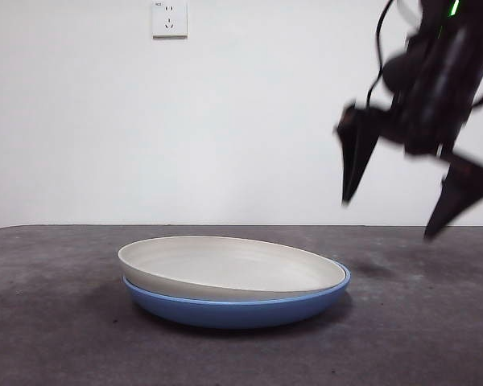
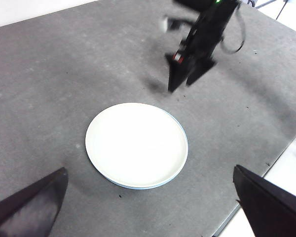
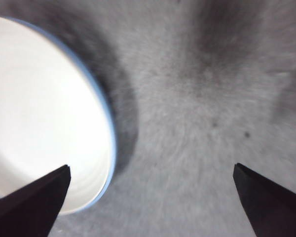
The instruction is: Pick up the white plate, put it on the blue plate, put it on desk
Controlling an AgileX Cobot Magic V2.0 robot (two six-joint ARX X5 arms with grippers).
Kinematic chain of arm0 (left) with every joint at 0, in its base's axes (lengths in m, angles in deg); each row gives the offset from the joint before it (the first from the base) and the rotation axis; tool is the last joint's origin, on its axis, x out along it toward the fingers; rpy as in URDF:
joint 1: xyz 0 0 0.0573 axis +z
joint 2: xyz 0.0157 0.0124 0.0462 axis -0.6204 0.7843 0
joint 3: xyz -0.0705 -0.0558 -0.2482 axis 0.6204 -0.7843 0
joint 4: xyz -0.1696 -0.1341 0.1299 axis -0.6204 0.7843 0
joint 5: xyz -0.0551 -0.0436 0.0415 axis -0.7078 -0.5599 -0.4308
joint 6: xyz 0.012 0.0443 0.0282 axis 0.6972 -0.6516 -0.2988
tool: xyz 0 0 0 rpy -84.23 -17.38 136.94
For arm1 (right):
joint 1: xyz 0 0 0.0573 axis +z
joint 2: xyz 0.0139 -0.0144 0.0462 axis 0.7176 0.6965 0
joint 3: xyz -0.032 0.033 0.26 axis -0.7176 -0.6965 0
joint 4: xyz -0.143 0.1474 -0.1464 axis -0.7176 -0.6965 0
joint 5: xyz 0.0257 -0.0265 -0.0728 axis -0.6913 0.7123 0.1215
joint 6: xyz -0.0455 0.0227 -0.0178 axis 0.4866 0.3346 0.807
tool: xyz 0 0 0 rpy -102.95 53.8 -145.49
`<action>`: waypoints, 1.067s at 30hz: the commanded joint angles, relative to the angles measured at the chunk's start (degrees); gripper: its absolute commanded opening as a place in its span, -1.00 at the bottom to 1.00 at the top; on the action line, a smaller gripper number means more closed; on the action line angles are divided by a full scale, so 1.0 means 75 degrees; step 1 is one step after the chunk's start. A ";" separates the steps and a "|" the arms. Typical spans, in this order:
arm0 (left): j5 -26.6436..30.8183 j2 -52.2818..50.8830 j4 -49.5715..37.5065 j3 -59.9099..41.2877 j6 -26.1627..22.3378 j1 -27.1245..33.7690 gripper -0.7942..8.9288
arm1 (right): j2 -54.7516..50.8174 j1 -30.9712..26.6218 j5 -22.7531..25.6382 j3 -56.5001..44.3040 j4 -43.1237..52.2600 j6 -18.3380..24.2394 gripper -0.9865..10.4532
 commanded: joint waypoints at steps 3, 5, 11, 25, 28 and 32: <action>0.0038 0.0041 -0.0058 0.0061 -0.0119 -0.0067 0.34 | -0.1195 0.0029 0.0440 0.0178 -0.0347 0.0300 0.18; 0.0035 0.0041 -0.0050 0.0061 -0.0117 -0.0067 0.34 | -0.1883 0.0032 0.0484 0.0178 -0.0507 0.0379 0.18; 0.0035 0.0026 0.0067 0.0061 0.0096 -0.0067 0.34 | -0.3730 0.0067 0.0484 0.0178 -0.0866 0.0396 0.18; 0.0035 0.0006 -0.0044 0.0064 0.0119 -0.0067 0.34 | -0.7495 0.0064 0.1425 0.0178 -0.2127 0.0595 0.18; 0.0032 0.0006 -0.0035 0.0064 0.0119 -0.0067 0.34 | -0.8145 0.0064 0.1507 0.0178 -0.2372 0.0705 0.18; 0.0032 0.0006 -0.0009 0.0064 0.0117 -0.0067 0.34 | -0.8845 0.0064 0.1547 0.0178 -0.2442 0.0714 0.18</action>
